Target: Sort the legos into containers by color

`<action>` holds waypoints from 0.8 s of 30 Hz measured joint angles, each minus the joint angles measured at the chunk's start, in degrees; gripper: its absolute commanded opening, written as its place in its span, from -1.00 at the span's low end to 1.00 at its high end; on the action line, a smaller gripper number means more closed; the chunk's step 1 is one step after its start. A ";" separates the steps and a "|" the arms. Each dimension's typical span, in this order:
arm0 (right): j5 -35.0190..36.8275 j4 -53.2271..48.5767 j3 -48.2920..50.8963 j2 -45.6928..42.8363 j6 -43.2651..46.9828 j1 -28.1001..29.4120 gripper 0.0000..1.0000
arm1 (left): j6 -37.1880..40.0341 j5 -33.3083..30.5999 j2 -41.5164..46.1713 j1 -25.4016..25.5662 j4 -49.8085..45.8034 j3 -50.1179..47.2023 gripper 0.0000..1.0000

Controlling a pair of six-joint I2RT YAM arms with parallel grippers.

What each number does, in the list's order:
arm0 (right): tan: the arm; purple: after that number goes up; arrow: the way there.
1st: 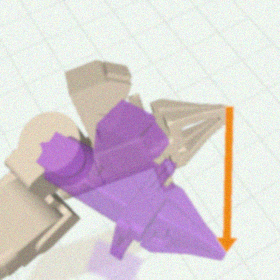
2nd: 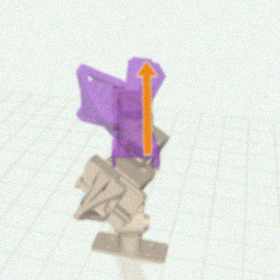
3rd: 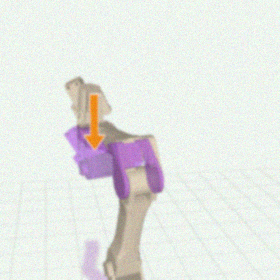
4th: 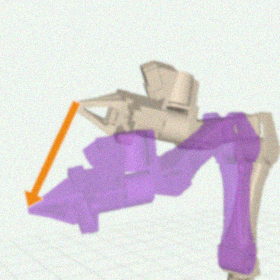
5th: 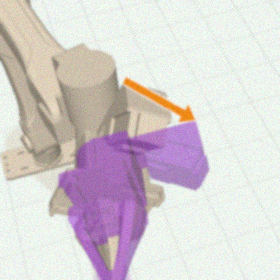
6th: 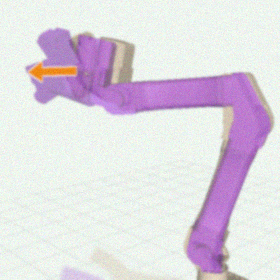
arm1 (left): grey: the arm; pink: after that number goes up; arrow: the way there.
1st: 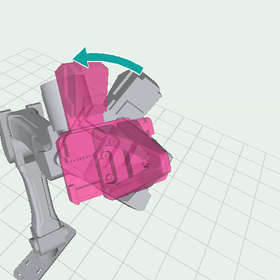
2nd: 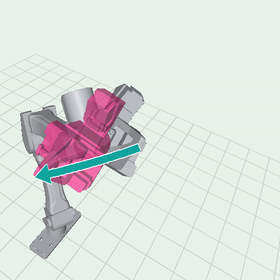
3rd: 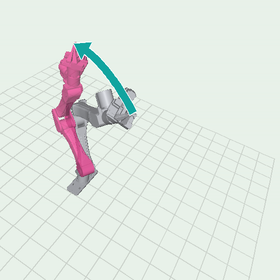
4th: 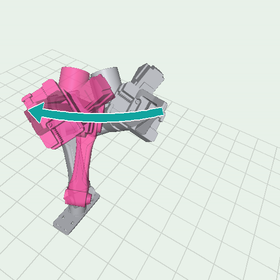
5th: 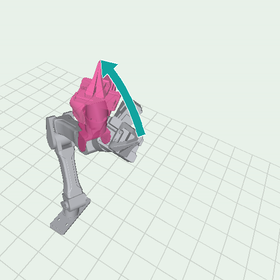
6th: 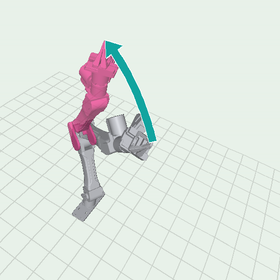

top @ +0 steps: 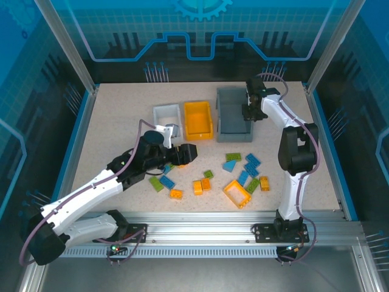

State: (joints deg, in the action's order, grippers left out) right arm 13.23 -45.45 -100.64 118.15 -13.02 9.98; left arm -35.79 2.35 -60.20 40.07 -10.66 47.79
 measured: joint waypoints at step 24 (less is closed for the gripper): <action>5.81 -7.26 46.99 -46.14 -23.56 41.20 0.15 | -12.02 -10.73 6.43 26.93 0.26 -12.68 0.54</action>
State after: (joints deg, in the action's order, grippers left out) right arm 19.05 -52.71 -53.65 72.01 -36.58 51.18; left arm -47.81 -8.38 -53.78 67.00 -10.39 35.11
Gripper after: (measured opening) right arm 0.591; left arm 0.774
